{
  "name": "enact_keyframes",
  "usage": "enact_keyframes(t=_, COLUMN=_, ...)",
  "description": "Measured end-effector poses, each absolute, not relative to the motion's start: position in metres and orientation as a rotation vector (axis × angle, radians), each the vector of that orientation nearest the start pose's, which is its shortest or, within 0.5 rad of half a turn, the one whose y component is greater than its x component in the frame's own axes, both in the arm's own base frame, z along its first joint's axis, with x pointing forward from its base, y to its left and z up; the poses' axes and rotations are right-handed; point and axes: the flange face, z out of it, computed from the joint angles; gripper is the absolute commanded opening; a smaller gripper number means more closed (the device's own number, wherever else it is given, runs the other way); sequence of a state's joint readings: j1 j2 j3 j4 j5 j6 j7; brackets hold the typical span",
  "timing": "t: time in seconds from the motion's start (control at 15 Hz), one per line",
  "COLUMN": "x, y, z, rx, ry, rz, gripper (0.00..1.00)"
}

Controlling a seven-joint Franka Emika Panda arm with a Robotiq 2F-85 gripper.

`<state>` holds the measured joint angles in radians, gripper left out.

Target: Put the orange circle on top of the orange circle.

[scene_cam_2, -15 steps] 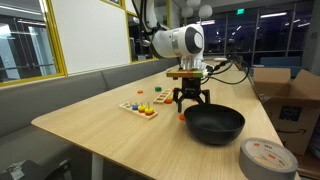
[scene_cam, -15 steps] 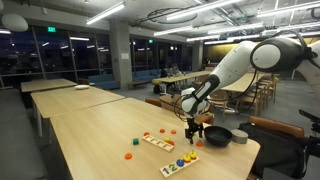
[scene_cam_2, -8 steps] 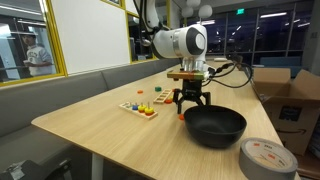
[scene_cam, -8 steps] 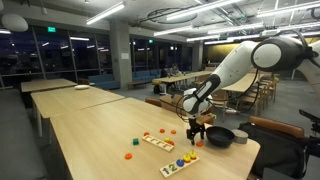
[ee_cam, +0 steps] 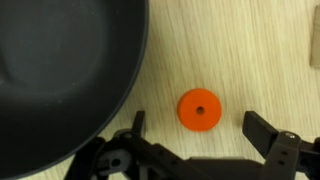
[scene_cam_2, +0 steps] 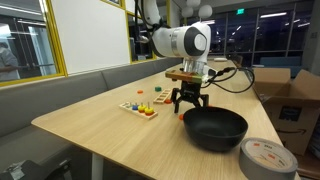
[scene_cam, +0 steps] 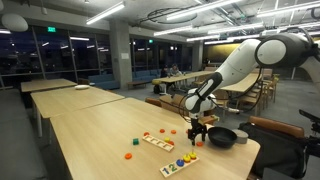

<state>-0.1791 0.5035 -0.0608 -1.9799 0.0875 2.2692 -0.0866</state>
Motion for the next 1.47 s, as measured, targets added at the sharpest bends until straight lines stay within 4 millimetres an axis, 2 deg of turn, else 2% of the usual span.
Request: enact_keyframes(t=1.47, x=0.546, y=-0.130, z=0.196, rx=-3.035, ry=0.536, rz=0.032, gripper=1.00)
